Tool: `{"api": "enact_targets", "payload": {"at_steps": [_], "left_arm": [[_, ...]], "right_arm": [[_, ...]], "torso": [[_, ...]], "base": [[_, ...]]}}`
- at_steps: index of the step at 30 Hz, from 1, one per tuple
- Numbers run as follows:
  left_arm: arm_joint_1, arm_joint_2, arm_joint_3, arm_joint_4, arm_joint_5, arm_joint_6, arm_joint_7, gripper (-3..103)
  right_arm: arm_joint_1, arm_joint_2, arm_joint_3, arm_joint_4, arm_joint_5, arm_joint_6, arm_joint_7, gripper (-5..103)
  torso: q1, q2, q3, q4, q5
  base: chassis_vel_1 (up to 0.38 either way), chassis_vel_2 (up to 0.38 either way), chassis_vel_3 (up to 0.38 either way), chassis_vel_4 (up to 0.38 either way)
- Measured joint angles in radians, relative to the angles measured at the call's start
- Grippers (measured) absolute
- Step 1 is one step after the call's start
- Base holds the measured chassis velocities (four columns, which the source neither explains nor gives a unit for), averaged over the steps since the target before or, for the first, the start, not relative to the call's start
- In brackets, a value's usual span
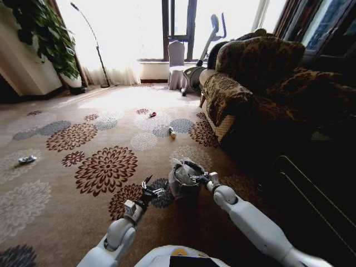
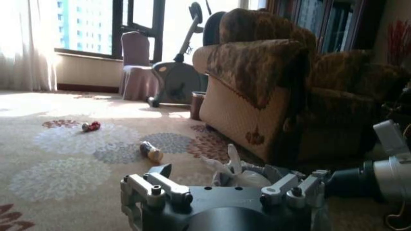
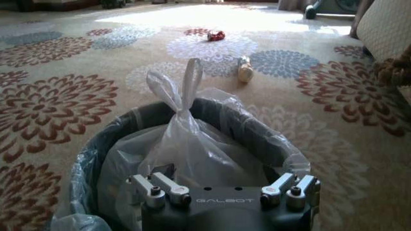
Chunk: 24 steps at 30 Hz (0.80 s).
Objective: Pick up the trash from the ground and place it into the trash bin.
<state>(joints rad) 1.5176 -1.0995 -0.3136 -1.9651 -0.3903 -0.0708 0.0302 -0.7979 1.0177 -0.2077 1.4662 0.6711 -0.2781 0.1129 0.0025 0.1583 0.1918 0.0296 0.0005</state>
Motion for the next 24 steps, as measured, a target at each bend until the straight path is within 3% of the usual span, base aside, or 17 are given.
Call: {"api": "enact_targets", "payload": {"at_steps": [2,4,5,8,14,17,21,24], "left_arm": [[-0.001,-0.002,0.0,0.0,-0.001,0.0,0.0,98],[-0.015,-0.01,0.006,0.011,0.0,-0.004,-0.001,100],[-0.015,-0.01,0.006,0.011,0.0,-0.004,-0.001,100],[-0.038,-0.034,0.022,0.023,0.002,-0.005,-0.001,97],[-0.032,-0.04,0.02,0.012,0.001,-0.005,-0.001,97],[-0.028,-0.034,0.013,0.009,-0.006,-0.006,-0.001,96],[-0.033,-0.031,0.012,0.013,-0.008,-0.006,-0.002,96],[-0.035,-0.039,0.019,0.023,-0.006,-0.006,-0.003,96]], "right_arm": [[-0.007,-0.029,0.012,0.037,0.015,-0.007,0.013,93],[-0.031,-0.12,0.037,0.133,0.048,-0.02,0.032,90],[-0.031,-0.12,0.037,0.133,0.048,-0.02,0.032,90],[-0.059,-0.236,0.072,0.236,0.085,-0.03,0.04,94],[-0.03,-0.266,0.072,0.189,0.06,-0.014,-0.015,94],[0.013,-0.28,0.041,0.142,0.058,-0.028,-0.063,94],[0.078,-0.27,-0.007,0.083,0.077,-0.062,-0.108,94],[0.153,-0.237,-0.062,0.004,0.115,-0.083,-0.137,89]], "torso": [[0.0,0.0,0.0,-0.0001,0.0002],[0.0,0.0,0.0,-0.0008,-0.0004],[0.0,0.0,0.0,-0.0008,-0.0004],[0.0,0.0,0.0,-0.0017,-0.0005],[0.0,0.0,0.0,-0.0002,0.0],[0.0,0.0,0.0,-0.0007,-0.0004],[0.0,0.0,0.0,-0.001,-0.0004],[0.0,0.0,0.0,-0.0004,-0.0005]], "base": [[0.0,0.0,0.0,0.0],[0.0,0.0,0.0,0.0],[0.0,0.0,0.0,0.0],[0.0,0.0,0.0,0.0],[0.0,0.0,0.0,0.0],[0.0,0.0,0.0,0.0],[0.0,0.0,0.0,0.0],[0.0,0.0,0.0,0.0]]}}
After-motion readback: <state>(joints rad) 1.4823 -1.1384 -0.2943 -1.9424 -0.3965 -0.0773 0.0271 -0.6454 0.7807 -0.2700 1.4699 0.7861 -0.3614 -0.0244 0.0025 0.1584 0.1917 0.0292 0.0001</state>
